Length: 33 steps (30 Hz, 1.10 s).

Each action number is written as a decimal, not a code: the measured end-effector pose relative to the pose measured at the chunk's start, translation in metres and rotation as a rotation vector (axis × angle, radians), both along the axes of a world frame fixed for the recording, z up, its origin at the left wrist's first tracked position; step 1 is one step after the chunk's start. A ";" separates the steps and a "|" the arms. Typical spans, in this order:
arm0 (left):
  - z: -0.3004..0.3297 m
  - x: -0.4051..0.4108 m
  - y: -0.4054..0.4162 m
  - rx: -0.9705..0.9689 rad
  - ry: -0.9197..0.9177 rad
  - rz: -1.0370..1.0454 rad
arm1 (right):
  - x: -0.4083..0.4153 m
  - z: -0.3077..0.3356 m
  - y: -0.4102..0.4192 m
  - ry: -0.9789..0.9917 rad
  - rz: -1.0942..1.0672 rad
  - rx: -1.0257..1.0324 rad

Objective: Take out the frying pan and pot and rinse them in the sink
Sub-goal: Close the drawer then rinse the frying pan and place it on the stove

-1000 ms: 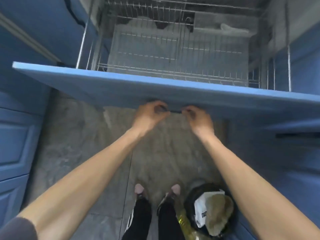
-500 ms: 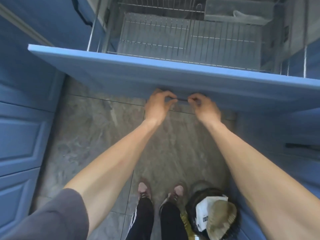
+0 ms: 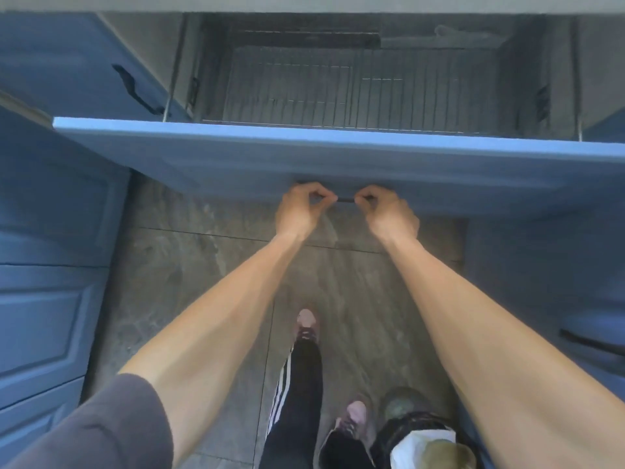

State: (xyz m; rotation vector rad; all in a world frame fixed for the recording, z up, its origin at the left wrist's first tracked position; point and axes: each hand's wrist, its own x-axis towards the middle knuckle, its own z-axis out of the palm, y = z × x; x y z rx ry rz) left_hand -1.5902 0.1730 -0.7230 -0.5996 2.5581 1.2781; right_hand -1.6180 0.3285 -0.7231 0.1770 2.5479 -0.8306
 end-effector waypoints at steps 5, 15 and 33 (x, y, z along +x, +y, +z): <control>0.004 -0.050 -0.005 0.022 -0.010 0.038 | -0.049 0.007 -0.010 -0.049 -0.032 0.006; 0.023 -0.143 -0.017 0.025 -0.216 0.047 | -0.136 0.029 -0.024 -0.244 -0.105 0.007; 0.012 -0.197 -0.028 -0.002 -0.331 -0.044 | -0.190 0.022 -0.023 -0.361 0.011 0.133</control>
